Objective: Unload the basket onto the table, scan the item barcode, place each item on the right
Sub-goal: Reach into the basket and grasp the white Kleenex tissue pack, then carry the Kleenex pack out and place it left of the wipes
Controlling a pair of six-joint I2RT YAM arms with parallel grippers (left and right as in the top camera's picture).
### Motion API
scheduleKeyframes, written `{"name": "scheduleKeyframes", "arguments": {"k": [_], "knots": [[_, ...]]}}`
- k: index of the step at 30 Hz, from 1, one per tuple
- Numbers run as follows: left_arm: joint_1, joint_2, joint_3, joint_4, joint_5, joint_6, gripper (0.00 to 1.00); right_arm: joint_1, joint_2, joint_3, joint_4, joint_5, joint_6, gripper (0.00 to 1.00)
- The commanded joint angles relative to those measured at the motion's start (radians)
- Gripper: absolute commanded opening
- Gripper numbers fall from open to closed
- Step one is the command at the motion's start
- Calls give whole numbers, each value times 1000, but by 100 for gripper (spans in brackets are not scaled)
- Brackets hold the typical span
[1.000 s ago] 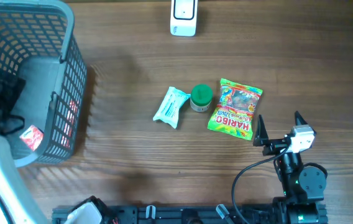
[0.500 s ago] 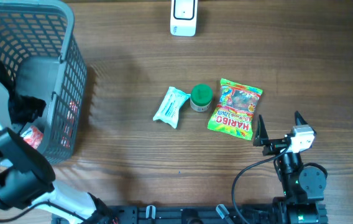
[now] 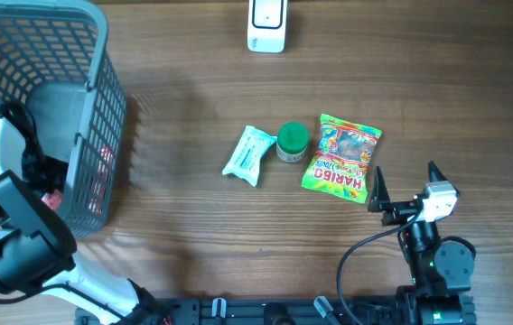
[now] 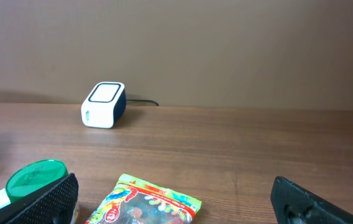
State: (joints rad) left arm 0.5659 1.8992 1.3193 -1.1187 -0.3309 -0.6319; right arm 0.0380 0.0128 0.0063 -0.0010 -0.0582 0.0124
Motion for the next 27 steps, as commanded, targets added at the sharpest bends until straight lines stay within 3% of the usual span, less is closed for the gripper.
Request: {"name": "scheduleKeyframes", "arguments": {"k": [1,3,4,8,14,17,20,21,22,27], "knots": [[6,15,-42,24,16,-8,54,-2,-8,-1,2,13,-12,100],[6,15,-44,24,16,-8,10,-2,-8,-1,2,13,-11,100],[6,15,-44,25,16,-8,4,-2,-8,-1,2,13,-12,100],[6,12,8,-14,16,-8,4,-2,-8,-1,2,13,-12,100],[6,-7,400,-300,34,-8,4,-2,-8,-1,2,13,-12,100],[5,-42,692,-453,159,-3,4,-2,-8,-1,2,13,-12,100],[-10,-105,883,-513,413,78,4,-2,-8,-1,2,13,-11,100],[-41,-159,929,-516,555,114,4,-2,-8,-1,2,13,-11,100],[-70,-198,933,-510,602,123,4,-2,-8,-1,2,13,-12,100],[-431,-343,932,-480,549,124,4,-2,-8,-1,2,13,-12,100]]}}
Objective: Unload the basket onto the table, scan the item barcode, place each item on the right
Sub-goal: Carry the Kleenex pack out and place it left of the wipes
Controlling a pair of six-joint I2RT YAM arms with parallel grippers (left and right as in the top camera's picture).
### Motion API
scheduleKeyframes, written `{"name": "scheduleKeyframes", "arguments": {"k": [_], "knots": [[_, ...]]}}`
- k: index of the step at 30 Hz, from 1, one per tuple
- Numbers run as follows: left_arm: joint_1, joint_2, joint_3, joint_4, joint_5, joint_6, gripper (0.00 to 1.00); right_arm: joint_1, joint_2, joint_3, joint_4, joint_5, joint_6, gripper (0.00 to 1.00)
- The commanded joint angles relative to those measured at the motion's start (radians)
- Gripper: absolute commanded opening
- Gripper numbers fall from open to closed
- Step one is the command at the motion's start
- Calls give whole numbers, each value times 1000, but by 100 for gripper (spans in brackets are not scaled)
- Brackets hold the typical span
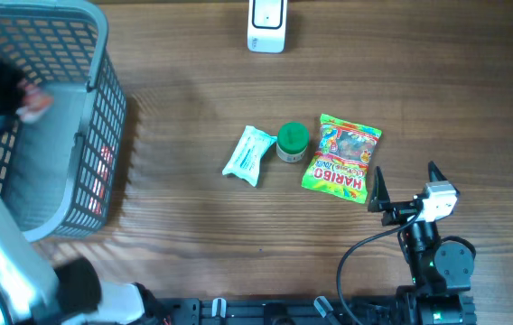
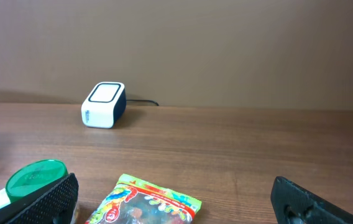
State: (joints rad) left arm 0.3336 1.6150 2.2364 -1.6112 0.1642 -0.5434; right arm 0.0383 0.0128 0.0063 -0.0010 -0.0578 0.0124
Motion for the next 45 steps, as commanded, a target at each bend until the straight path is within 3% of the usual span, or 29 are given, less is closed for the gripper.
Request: {"name": "scheduleKeyframes", "arguments": {"k": [1,6,9,11,15,18,22,27,28,31,32,33,39,45], "knots": [[-331,-64,15,22,16,35,4,-3,-8,-1,2,13,-12,100],[-775,7,-23,24,-303,36,4,-3,-8,-1,2,13,-12,100],[-925,99,-115,34,-506,38,4,-3,-8,-1,2,13,-12,100],[-935,156,-195,70,-548,29,4,-2,-8,-1,2,12,-12,100],[-874,230,-452,248,-640,-97,4,-3,-8,-1,2,13,-11,100],[-819,243,-665,488,-548,-93,4,-2,-8,-1,2,13,-12,100],[-807,253,-848,782,-364,23,4,-3,-8,-1,2,12,-12,100],[-808,309,-910,870,-354,15,9,-3,-8,-1,2,13,-12,100],[-808,324,-910,867,-341,16,18,-3,-8,-1,2,13,-12,100],[-807,332,-907,859,-359,16,76,-2,-8,-1,2,13,-12,100],[-807,319,-896,846,-384,16,91,-3,-8,-1,2,13,-12,100],[-807,299,-874,817,-431,16,98,-2,-8,-1,2,13,-12,100],[-807,121,-578,556,-666,17,100,-3,-8,-1,2,13,-12,100],[-767,-75,-323,474,-668,19,100,-3,-8,-1,2,13,-12,100]]}}
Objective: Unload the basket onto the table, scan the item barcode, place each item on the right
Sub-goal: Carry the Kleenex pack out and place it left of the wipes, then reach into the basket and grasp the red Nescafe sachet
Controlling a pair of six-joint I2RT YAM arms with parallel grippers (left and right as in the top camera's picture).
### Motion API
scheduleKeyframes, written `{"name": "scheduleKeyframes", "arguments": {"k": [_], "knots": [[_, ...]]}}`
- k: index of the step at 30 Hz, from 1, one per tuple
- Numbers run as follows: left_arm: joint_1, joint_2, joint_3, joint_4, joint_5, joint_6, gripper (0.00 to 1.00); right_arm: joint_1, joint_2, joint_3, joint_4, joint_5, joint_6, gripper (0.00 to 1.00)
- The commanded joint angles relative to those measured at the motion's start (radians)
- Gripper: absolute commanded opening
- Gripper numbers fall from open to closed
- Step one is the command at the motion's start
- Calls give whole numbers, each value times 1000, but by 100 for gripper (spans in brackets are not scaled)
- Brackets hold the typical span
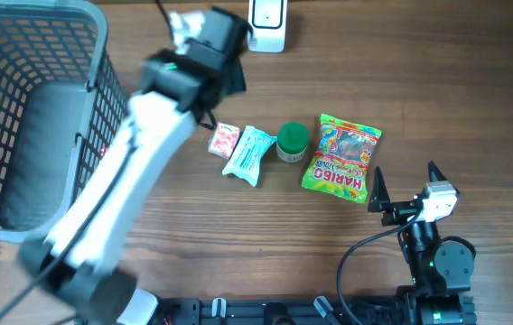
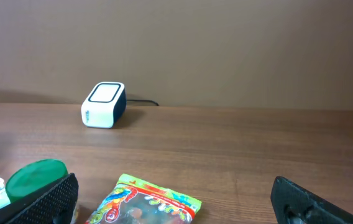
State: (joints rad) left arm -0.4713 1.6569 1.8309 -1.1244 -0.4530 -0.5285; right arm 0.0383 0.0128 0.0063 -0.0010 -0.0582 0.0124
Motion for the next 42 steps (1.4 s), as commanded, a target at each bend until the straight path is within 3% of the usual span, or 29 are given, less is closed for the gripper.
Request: {"name": "scheduleKeyframes", "arguments": {"k": [1,4,7,10,14,18,23,26,32,35,36,37,38,39,42], "knots": [[81,-167,89,-8,-50,-10,100,-2,-8,-1,2,13,-11,100],[243,-236,89,-69,-39,-123,100,-3,-8,-1,2,13,-12,98],[504,-241,84,-205,49,-245,100,-3,-8,-1,2,13,-12,100],[697,-212,58,-269,188,-235,100,-2,-8,-1,2,13,-12,100],[854,-179,-39,-288,206,-223,100,-3,-8,-1,2,13,-12,100],[919,-177,-225,-188,231,-140,100,-3,-8,-1,2,13,-12,100],[935,-177,-496,69,446,161,100,-3,-8,-1,2,13,-12,98],[935,-164,-604,130,420,185,100,-3,-8,-1,2,13,-12,100],[935,-126,-636,145,343,186,100,-3,-8,-1,2,13,-12,100],[934,-76,-636,167,344,301,100,-3,-8,-1,2,13,-12,100],[934,-56,-636,166,344,347,92,-3,-8,-1,2,13,-12,100],[934,-25,-636,159,344,401,63,-3,-8,-1,2,13,-12,100],[934,-2,-636,150,344,410,21,-3,-8,-1,2,13,-12,100],[934,14,-636,148,346,409,4,-3,-8,-1,2,13,-12,100],[935,47,-636,168,460,409,4,-3,-8,-1,2,13,-12,100]]}}
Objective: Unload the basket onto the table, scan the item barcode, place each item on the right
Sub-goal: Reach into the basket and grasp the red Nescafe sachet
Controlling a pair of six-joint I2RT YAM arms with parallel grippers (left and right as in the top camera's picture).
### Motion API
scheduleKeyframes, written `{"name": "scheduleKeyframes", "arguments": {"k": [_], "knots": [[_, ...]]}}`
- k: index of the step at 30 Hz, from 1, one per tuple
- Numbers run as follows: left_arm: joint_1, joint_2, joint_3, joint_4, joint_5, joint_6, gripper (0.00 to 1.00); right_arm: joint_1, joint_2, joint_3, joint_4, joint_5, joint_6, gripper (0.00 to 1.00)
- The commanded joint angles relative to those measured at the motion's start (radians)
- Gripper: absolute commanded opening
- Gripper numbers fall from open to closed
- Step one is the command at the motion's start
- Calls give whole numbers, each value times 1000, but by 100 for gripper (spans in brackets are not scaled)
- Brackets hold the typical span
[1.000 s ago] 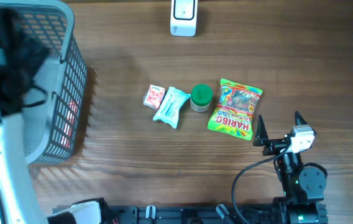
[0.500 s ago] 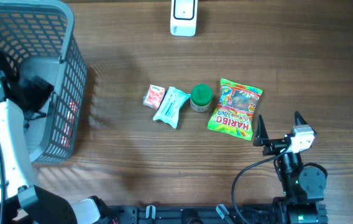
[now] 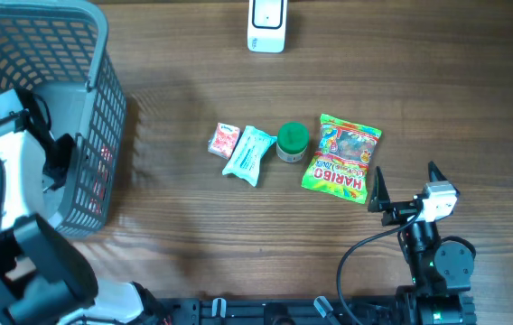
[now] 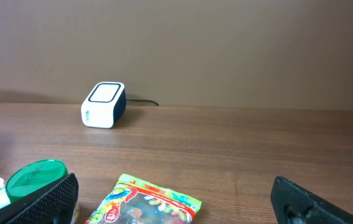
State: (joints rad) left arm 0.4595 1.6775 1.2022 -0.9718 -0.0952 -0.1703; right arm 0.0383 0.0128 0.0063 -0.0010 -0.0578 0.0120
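The white barcode scanner stands at the table's far edge and also shows in the right wrist view. A row of items lies mid-table: a small pink packet, a light blue packet, a green-lidded jar and a Haribo bag. My left gripper hangs over the grey basket at the left; its jaws are not clear from above. My right gripper rests open just in front of the Haribo bag, holding nothing.
The basket fills the table's left side, and something red shows through its mesh. The scanner's cable runs off behind it. Bare wood lies between the basket and the row of items.
My left arm was stretched across the table with its gripper near the scanner. It is now back over the basket. The pink packet lies where it was; the right arm is unmoved.
At first my left gripper was down in the basket, with three items on the table. Then it was raised over the basket with a pink packet. Later it was near the scanner and the packet lay left of the blue one. Now it is over the basket again.
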Motion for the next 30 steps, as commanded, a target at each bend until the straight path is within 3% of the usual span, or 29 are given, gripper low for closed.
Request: {"name": "scheduleKeyframes", "arguments": {"k": [1,5,16,22,25,26,30], "knots": [[4,29,-8,26,165,51,4,-3,-8,-1,2,13,-11,100],[4,35,-8,50,381,51,4,-3,-8,-1,2,13,-12,100],[4,224,-8,10,381,60,4,-3,-8,-1,2,13,-11,100],[4,238,-8,-12,143,48,4,-3,-8,-1,2,13,-11,100],[10,238,-7,-11,68,-19,4,-3,-8,-1,2,13,-11,100],[15,238,-4,-9,-79,-109,4,-3,-8,-1,2,13,-11,100],[19,238,3,16,-126,-153,4,-3,-8,-1,2,13,-11,100]]}}
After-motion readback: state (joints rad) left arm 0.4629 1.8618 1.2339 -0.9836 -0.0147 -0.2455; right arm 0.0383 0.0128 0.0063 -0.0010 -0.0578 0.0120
